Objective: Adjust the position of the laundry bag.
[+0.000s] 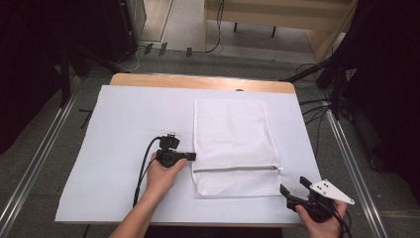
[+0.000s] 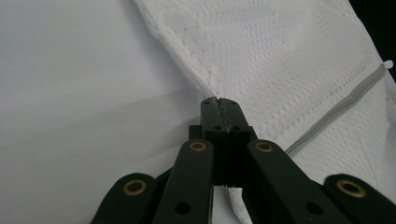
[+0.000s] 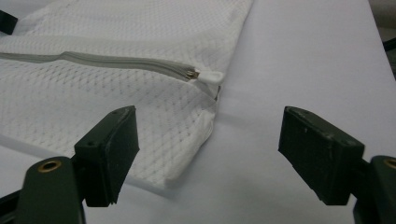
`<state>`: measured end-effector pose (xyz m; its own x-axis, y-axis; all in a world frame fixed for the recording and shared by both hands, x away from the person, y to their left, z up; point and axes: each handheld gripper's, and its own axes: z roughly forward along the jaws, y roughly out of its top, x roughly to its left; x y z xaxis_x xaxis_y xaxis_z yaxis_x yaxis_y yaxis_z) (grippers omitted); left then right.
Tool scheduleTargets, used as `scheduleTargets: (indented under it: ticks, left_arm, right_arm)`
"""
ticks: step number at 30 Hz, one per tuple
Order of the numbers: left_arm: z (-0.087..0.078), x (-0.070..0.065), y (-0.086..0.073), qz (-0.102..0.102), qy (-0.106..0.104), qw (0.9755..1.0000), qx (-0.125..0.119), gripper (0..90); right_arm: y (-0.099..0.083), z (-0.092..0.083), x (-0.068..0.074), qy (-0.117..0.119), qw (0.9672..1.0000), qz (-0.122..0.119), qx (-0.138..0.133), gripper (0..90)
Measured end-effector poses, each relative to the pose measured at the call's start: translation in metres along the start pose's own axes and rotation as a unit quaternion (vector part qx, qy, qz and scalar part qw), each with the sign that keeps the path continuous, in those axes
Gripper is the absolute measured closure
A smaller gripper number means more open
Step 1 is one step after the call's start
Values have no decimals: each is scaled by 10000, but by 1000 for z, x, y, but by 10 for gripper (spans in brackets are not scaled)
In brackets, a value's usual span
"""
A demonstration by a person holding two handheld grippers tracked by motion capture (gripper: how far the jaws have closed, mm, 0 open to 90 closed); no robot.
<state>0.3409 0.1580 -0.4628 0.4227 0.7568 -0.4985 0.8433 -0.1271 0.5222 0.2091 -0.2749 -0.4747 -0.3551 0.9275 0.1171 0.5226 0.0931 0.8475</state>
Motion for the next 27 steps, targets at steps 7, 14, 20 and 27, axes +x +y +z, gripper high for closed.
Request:
scheduleTargets:
  ticks: [7,14,20,27]
  left_arm:
    - [-28,17,-15,-145,-30,9997,-181,900]
    - [-57,32,-31,-280,31,9988,-405,900]
    - [-72,48,-46,-414,97,9974,-581,900]
    - [-80,57,-55,-484,119,9969,-602,900]
  right_arm:
    - [0,0,4,42,10000,-18,19,205]
    - [0,1,6,81,10000,-18,22,205]
    - [1,2,10,133,9999,-35,8,206]
    - [2,0,10,201,9997,-18,-118,215]
